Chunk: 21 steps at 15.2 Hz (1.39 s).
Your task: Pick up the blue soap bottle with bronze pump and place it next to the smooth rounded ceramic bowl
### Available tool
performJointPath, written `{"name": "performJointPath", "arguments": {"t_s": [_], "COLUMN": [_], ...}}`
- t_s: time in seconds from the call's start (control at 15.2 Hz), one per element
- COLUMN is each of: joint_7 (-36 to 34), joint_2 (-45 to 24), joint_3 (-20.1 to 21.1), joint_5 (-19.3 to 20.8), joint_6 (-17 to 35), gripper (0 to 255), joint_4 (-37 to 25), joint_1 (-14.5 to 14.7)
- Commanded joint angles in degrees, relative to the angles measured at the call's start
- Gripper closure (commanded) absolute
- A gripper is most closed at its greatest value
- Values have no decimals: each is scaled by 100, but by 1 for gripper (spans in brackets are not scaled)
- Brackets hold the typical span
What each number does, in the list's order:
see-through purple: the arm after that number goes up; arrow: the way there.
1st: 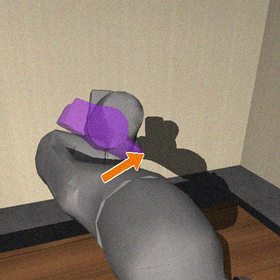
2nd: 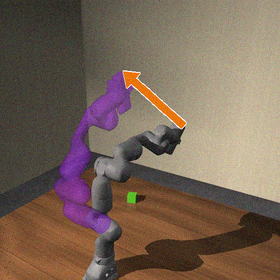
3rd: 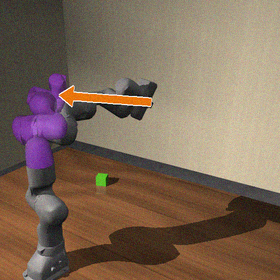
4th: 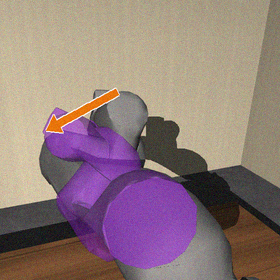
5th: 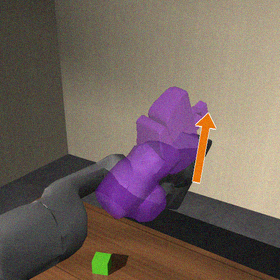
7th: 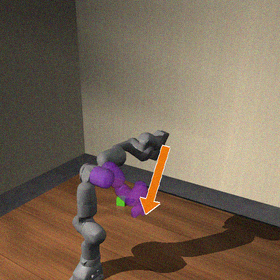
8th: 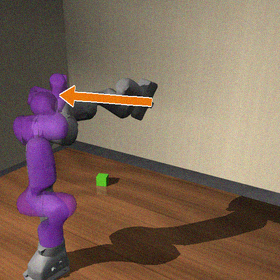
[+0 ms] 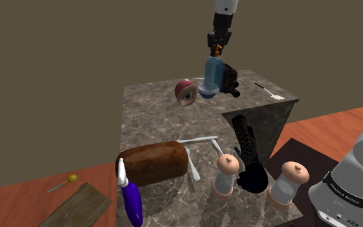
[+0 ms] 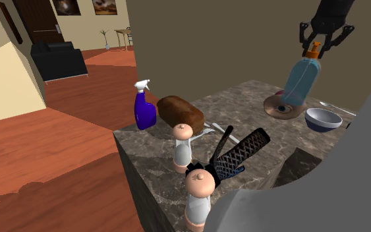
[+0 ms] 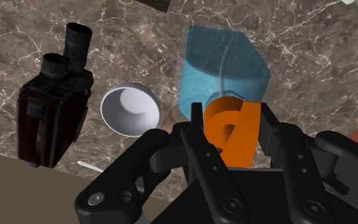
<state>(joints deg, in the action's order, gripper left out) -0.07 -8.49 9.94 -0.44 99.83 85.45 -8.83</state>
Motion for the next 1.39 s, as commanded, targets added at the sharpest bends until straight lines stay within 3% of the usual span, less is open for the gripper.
{"name": "performJointPath", "arguments": {"t_s": [0.0, 0.53, 1.32], "joint_7": [133, 594, 623], "joint_2": [-415, -2097, -1868], "joint_3": [-60, -242, -244], "joint_5": [45, 163, 134], "joint_6": [-37, -485, 580], "gripper": [255, 255, 255], "joint_4": [-449, -2555, -1260], "joint_1": [-62, -262, -320]}}
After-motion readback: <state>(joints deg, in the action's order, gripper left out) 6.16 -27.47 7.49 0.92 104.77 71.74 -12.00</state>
